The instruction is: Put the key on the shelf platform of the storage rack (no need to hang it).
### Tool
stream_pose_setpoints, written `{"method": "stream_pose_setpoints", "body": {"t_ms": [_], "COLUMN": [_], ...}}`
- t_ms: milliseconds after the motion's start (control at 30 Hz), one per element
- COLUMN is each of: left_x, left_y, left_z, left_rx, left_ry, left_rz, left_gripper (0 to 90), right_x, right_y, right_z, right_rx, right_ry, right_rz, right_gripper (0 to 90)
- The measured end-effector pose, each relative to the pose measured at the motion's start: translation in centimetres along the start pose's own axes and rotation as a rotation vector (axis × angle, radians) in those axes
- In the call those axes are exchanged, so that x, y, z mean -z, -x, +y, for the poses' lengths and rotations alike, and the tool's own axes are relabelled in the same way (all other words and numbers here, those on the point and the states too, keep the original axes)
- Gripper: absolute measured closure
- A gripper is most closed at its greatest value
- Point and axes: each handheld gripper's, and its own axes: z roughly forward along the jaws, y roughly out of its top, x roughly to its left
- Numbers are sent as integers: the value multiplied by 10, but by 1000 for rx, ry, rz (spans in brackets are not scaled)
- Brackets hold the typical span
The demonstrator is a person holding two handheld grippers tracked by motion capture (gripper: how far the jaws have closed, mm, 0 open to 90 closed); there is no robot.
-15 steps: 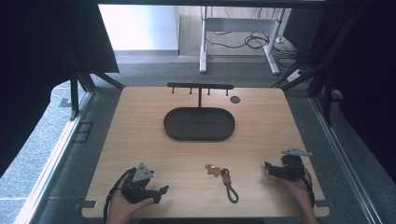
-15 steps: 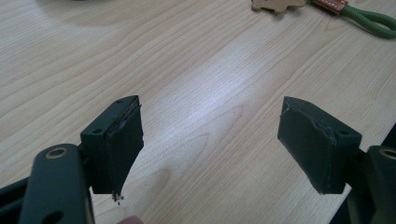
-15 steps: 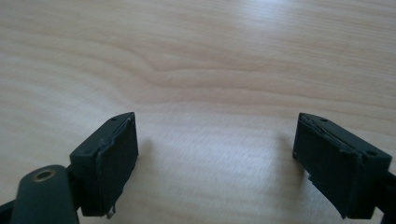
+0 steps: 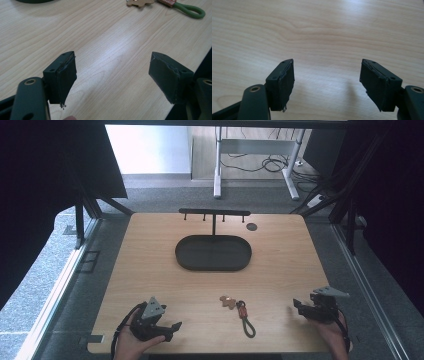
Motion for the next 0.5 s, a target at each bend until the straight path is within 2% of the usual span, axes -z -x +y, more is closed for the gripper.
{"method": "stream_pose_setpoints", "body": {"t_ms": [100, 133, 233, 300, 367, 467, 500], "left_x": [0, -1, -1, -2, -2, -2, -1], "left_y": [-1, -1, -2, -3, -4, -5, -5], "left_z": [0, -1, 0, 1, 1, 1, 0], "left_rx": [1, 5, 12, 11, 11, 15, 12], "left_ry": [-3, -5, -7, -8, -8, -7, -8], "left_rz": [-1, 0, -1, -9, -14, -16, -17], "left_gripper": [228, 228, 229, 229, 229, 231, 231], "right_x": [-2, -4, -5, -7, -4, 1, 7], "right_y": [-4, -7, -9, -12, -14, -17, -21], "right_z": [0, 3, 6, 9, 15, 23, 32], "right_rx": [17, 36, 33, 46, 75, 92, 119], "right_ry": [-13, -15, -22, -58, -78, -85, -85], "right_rz": [17, 20, 23, 31, 21, 29, 30], "right_gripper": [283, 287, 285, 300, 315, 328, 343]}}
